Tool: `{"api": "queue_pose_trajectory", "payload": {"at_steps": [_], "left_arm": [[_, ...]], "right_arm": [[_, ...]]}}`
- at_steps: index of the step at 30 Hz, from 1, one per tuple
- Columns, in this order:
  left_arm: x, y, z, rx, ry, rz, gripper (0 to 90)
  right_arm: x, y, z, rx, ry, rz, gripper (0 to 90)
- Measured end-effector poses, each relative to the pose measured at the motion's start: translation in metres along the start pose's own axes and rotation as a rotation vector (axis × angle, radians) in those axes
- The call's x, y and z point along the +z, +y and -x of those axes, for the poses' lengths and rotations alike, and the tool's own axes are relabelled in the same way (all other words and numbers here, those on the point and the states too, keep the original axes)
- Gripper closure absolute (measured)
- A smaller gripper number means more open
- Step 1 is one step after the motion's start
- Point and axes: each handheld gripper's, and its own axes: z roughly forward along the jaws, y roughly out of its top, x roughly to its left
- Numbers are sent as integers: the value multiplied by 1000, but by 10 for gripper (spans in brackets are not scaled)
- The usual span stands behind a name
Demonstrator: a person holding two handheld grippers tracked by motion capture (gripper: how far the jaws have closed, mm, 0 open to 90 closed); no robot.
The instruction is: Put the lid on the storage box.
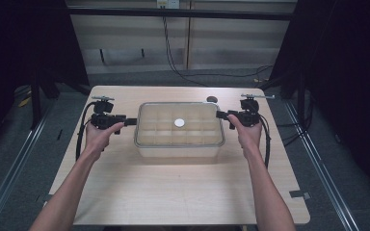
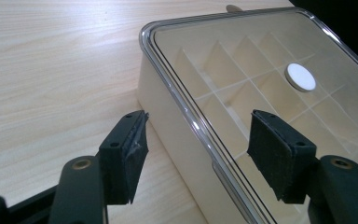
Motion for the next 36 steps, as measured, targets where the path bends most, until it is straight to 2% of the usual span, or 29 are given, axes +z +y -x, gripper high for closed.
{"api": "queue_pose_trajectory", "payload": {"at_steps": [4,9,12,14,23,32,33,36], "left_arm": [[-7,-4,5,24,5,20,381],[-14,-6,12,44,17,20,381],[-20,-8,17,51,32,11,381],[-24,-11,18,62,30,6,381],[-41,-29,27,86,17,44,379],[-56,-50,37,103,-17,66,339],[-58,-53,40,120,-17,64,338],[-64,-60,47,144,-14,70,335]], "right_arm": [[-9,-3,-4,-15,17,9,381],[-17,-10,-12,-45,27,8,380],[-21,-18,-17,-45,36,3,364],[-23,-23,-18,-48,51,4,361],[-42,-40,-28,-83,85,8,360],[-68,-56,-31,-78,102,50,362],[-71,-59,-31,-73,106,54,363],[-81,-65,-32,-46,149,89,363]]}}
